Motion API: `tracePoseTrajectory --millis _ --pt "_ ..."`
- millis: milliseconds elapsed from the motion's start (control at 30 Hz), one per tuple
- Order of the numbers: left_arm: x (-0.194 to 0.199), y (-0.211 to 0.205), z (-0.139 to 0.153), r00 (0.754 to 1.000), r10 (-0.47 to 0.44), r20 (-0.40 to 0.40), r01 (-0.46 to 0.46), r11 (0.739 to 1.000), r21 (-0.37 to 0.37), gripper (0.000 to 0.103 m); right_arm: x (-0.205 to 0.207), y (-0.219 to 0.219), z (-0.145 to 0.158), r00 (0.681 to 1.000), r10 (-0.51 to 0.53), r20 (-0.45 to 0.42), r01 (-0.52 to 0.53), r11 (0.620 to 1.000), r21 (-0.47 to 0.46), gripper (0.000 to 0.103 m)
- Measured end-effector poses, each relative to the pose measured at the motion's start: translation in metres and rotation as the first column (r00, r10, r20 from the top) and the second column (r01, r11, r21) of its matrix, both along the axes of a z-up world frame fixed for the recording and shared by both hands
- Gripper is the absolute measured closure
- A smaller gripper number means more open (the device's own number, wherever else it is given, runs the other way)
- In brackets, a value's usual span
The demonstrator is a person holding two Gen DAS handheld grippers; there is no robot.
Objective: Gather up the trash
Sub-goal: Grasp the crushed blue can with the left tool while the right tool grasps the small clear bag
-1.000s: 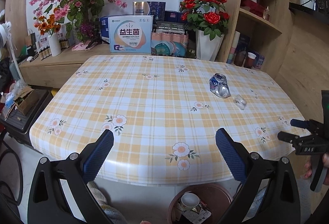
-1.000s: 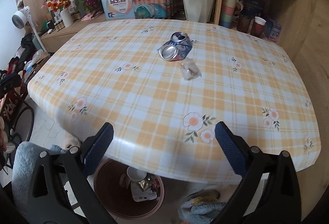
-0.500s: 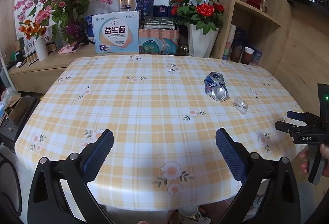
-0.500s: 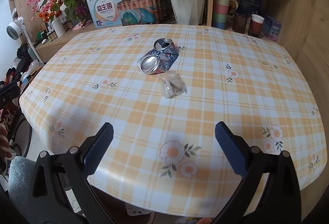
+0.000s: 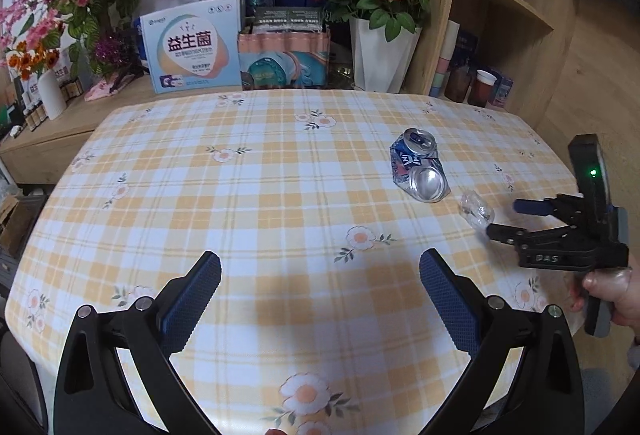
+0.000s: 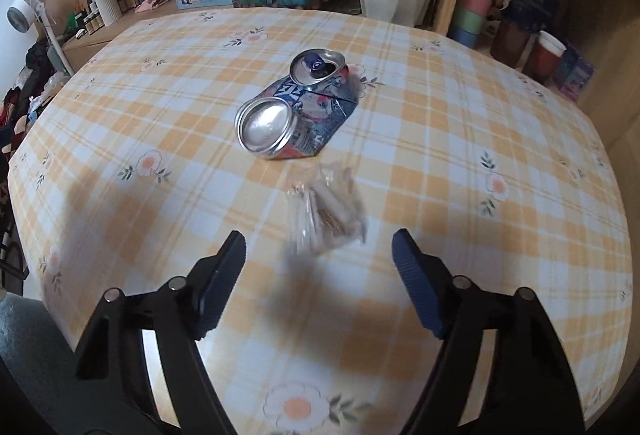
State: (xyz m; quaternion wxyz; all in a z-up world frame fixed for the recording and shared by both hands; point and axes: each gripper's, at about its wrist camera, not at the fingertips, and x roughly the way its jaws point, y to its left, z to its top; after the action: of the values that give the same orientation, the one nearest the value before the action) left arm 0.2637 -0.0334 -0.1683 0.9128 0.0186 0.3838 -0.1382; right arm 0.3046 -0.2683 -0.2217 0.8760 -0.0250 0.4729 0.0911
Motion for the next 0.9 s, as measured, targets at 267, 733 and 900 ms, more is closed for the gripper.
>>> tracePoseTrajectory --millis 267,733,900 --pt "0.045 -0.046 -0.006 0.996 -0.075 -0.044 0.074 0.997 -0.024 0.006 0.027 -0.009 -0.02 0.998 0.01 -0.059 -0.008 0.999 0.048 0.06" --pt "0.117 -0.146 -0.036 0.977 -0.191 -0.09 0.191 0.982 -0.01 0.006 0.017 -0.059 0.005 0.995 -0.084 0.061 0.072 0.983 0.169 0.069" --pt "0.161 -0.18 -0.04 0.967 -0.24 -0.081 0.243 0.97 0.024 0.006 0.016 -0.078 0.007 0.99 -0.125 0.071 0.108 0.971 0.213 0.07"
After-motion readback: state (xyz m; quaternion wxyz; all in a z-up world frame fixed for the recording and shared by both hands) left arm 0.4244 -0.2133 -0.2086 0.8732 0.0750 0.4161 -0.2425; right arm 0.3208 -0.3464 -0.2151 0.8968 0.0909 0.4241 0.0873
